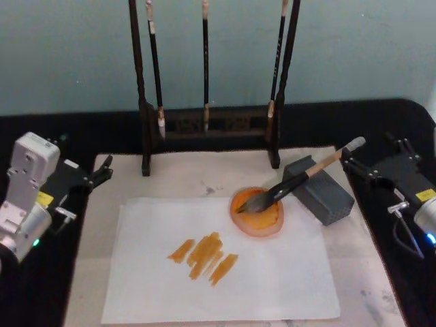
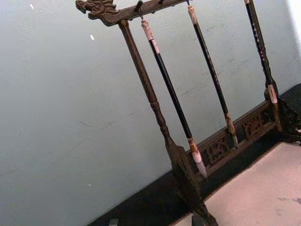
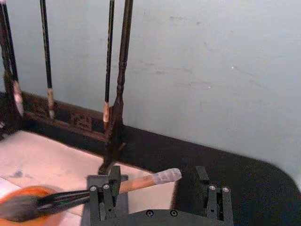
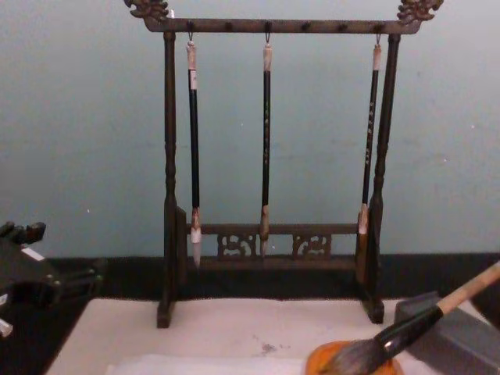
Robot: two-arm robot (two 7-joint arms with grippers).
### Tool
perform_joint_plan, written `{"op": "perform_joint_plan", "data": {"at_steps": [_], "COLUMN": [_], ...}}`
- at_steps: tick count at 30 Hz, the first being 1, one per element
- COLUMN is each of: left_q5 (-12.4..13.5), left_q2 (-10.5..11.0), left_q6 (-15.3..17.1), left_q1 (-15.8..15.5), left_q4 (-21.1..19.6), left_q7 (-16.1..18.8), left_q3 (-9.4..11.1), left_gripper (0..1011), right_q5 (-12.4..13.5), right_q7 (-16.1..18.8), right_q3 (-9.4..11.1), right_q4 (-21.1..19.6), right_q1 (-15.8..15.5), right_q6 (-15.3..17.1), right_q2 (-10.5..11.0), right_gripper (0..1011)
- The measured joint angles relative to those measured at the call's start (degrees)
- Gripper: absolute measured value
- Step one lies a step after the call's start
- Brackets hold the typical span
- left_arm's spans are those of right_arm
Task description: Pick up the brush from the inkstone, write on the paper, then place the brush back to its original position.
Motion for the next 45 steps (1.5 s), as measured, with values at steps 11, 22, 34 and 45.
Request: {"op": "perform_joint_plan", "data": {"at_steps": [11, 22, 34, 45], "left_q5": [0.00, 0.00, 0.00, 0.00], "left_q2": [0.00, 0.00, 0.00, 0.00], "left_q6": [0.00, 0.00, 0.00, 0.00], "left_q1": [0.00, 0.00, 0.00, 0.00], "left_q4": [0.00, 0.00, 0.00, 0.00], "left_q7": [0.00, 0.00, 0.00, 0.00], "left_q3": [0.00, 0.00, 0.00, 0.00], "left_gripper": [1010, 1010, 1010, 1010], "right_q5": [15.63, 34.94, 46.30, 48.89], "right_q7": [6.68, 6.91, 8.45, 11.30], "right_q3": [7.63, 14.69, 15.53, 12.19], "right_q4": [-4.09, -3.52, 3.31, 9.68], "right_q1": [-4.89, -6.90, -3.16, 1.76], "right_q6": [7.45, 18.37, 22.36, 20.55], "right_q2": [-1.65, -5.93, -9.51, -12.61], "right_gripper": [1000, 1000, 1000, 1000]}}
